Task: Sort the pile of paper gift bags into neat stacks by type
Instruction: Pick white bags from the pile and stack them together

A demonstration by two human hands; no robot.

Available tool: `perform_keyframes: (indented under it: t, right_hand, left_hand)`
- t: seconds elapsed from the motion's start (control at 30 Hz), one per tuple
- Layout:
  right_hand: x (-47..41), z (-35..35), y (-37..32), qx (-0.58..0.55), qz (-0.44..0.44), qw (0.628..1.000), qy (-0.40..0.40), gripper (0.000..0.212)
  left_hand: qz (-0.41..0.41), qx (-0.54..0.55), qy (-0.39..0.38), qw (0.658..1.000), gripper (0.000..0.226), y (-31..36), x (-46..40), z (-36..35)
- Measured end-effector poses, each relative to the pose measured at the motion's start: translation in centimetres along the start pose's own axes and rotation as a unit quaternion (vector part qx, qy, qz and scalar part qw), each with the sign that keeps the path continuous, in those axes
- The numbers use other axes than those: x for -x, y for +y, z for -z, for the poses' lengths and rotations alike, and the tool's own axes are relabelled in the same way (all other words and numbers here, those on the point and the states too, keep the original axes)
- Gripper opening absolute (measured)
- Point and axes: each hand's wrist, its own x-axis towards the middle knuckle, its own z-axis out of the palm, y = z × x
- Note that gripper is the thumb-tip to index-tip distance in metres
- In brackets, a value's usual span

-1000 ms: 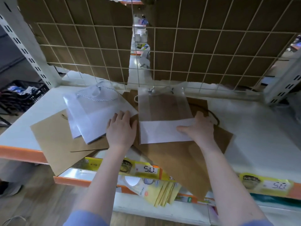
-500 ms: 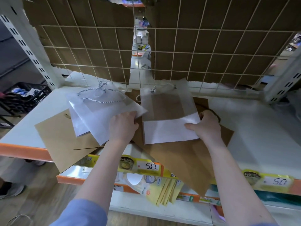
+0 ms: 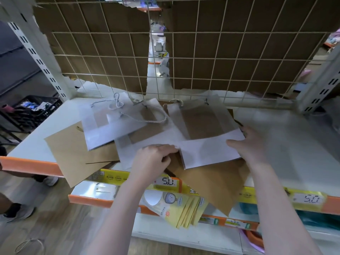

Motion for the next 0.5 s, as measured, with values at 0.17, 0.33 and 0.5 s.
perform_keyframes:
  t: [0.17,0.33,0.5]
  right_hand:
    - [0.4,0.2,-0.1,-0.004,-0.009,1.0,-0.011,0.047]
    - [0.6,0.2,-0.6,0.032,-0.004,0.999,-0.013,0.054]
    - [0.7,0.1,-0.7,0.056,-0.009,0.998,-0.016,0.054]
  left_hand:
    - [0.087,0.057,0.054,0.993,0.032,-0.6,0.5,0.3]
    - [0.303,-0.086,0.122,0.941,0.062,-3.1,0.2,-0.2]
    - [0.429,-0.065,0.046,0.9,0.115,-2.9,-0.4,0.9]
